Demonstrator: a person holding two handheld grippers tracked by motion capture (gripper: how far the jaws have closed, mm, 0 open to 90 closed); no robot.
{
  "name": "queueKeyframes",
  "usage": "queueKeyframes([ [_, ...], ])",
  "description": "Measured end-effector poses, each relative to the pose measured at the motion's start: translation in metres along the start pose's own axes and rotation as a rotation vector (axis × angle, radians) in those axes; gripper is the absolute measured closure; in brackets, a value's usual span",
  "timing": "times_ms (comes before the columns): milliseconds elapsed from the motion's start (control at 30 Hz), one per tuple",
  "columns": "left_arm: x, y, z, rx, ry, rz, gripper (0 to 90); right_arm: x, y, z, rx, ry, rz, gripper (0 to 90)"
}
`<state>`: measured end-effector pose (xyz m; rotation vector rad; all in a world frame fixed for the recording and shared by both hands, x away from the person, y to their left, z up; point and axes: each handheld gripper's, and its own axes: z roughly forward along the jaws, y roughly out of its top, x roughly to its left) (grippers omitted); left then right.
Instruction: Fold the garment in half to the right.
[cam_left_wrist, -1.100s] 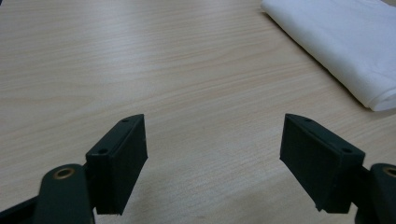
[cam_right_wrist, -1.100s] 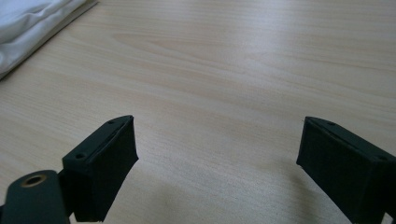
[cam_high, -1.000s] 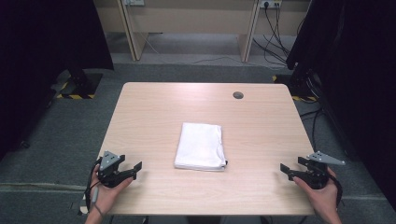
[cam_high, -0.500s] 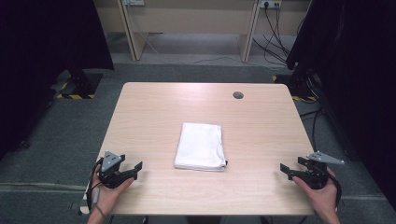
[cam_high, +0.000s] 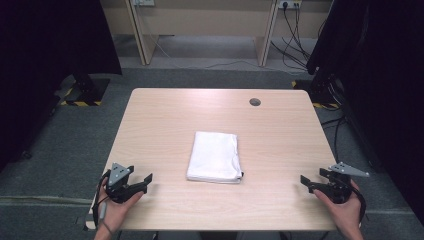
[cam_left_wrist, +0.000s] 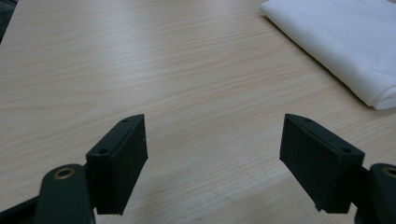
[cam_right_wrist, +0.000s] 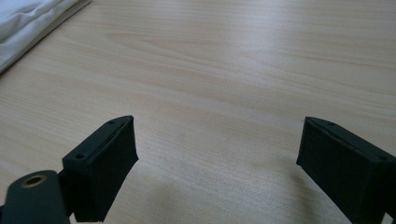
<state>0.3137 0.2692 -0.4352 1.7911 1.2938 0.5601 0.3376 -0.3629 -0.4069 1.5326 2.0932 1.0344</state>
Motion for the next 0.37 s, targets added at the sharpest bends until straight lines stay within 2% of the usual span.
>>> queueKeyframes([
  [367, -0.0007, 0.0014, 0.001, -0.012, -0.01, 0.012, 22.6, 0.0, -0.0001, -0.0004, -0.003, 0.002, -0.001, 11.7],
])
